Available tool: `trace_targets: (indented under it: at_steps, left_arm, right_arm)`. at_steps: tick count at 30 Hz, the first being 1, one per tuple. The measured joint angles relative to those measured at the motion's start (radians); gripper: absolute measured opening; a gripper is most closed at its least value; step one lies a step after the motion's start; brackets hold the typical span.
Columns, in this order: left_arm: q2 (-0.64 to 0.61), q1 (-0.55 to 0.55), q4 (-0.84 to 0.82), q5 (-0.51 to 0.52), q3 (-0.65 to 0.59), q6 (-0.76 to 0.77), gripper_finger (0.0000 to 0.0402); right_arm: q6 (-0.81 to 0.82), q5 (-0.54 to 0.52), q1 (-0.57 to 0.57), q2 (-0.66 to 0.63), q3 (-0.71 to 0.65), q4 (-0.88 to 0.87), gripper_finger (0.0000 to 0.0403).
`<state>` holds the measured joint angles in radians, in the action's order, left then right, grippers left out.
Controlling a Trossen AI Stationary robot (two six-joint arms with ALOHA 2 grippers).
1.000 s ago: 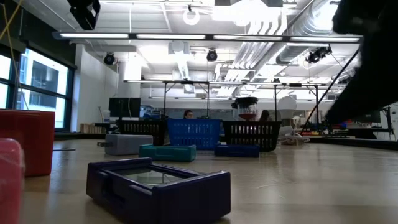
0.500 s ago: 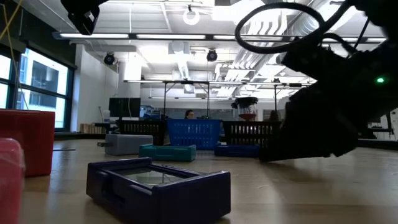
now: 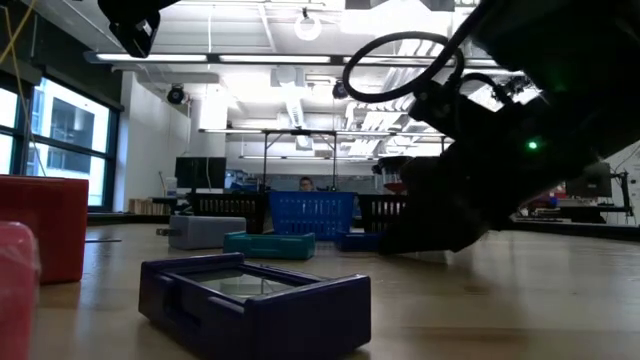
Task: Pick & Place Office items
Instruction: Put the blue digital clock into the blue bin
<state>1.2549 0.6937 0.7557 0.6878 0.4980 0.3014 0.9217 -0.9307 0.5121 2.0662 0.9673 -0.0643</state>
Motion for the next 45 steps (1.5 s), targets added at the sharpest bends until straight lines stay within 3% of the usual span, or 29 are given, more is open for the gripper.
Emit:
trace_targets:
  at_steps: [7,18,29,45]
  left_arm:
    - [0.0,0.0,-0.02,0.0,0.0,0.003,0.0178]
    - [0.0,0.0,-0.041,-0.019,0.0,0.004,0.0178]
    - [0.0,0.0,-0.045,-0.02,0.0,0.006,0.0178]
    - [0.0,0.0,-0.053,-0.046,0.0,0.006,0.0178]
  right_arm:
    - [-0.021,-0.03,-0.003,0.003,-0.002,0.011,0.0238]
    - [-0.211,0.004,-0.01,0.0,-0.002,0.021,0.0238]
    - [-0.348,0.125,-0.06,-0.013,-0.002,0.07,0.0238]
    - [-0.311,0.412,-0.069,-0.039,-0.001,0.143,0.0238]
